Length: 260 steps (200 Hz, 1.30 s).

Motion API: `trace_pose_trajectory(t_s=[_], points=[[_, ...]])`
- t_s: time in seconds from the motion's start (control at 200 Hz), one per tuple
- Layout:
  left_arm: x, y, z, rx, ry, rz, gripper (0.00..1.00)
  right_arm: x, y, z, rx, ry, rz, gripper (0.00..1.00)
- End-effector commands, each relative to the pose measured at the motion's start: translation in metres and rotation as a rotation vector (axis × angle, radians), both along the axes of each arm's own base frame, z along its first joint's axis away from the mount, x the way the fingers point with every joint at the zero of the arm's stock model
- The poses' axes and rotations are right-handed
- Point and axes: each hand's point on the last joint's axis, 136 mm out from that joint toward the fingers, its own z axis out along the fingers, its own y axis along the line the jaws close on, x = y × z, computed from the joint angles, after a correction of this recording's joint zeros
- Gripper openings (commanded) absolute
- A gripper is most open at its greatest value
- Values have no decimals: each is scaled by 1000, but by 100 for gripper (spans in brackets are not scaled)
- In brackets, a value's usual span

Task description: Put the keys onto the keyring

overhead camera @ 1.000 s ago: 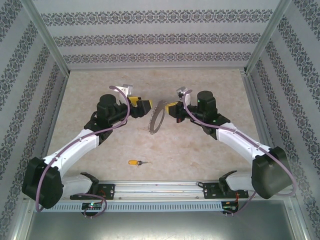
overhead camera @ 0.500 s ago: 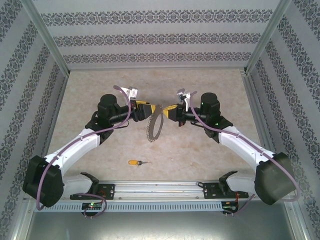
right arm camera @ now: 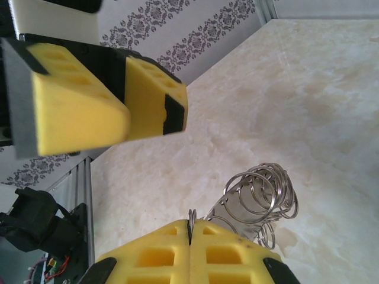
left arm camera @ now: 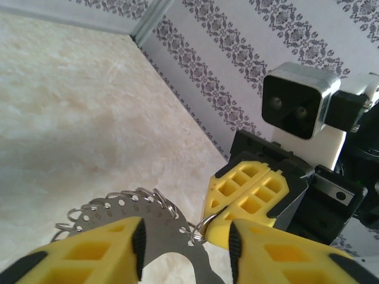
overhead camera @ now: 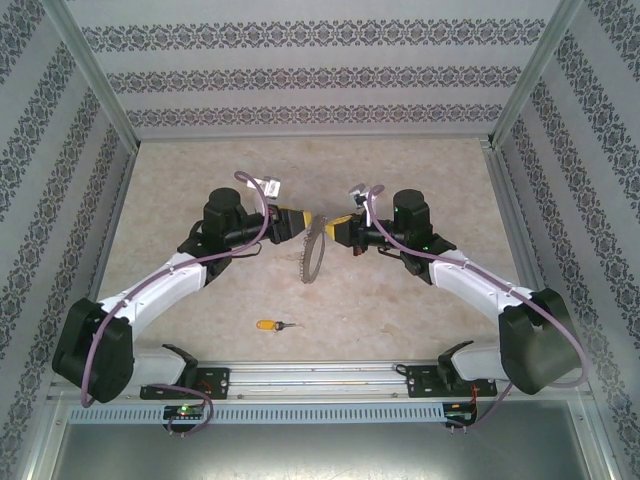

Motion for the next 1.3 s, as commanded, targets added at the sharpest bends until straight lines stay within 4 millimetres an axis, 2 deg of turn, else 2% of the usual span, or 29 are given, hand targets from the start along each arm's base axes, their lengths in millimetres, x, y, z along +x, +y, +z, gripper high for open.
trace_pose_trajectory(t_s=[0.0,0.365,0.629,0.869,1.134,1.159,1.194,1.249,1.294], points=[[-13,-16,15,-48,-57,-110,36,-7,2,26,58,-74,53,0],[-18,-35,22,-112,-82,-236,36,-17,3,40,94,-75,91,0],[-23,-47,26,-164,-93,-313,36,-13,1,43,100,-80,73,0],[-37,-57,33,-215,-109,-400,19,-3,-4,37,97,-65,36,0],[-51,-64,35,-250,-127,-475,8,8,-6,28,92,-41,7,0],[-47,-63,33,-250,-122,-458,9,9,-7,28,91,-41,3,0],[-42,-63,29,-238,-113,-422,17,11,-8,25,84,-37,-12,0],[-31,-59,22,-202,-112,-351,23,15,-10,20,65,-32,-35,0],[-22,-55,12,-152,-103,-282,36,17,-12,15,51,-25,-58,0]])
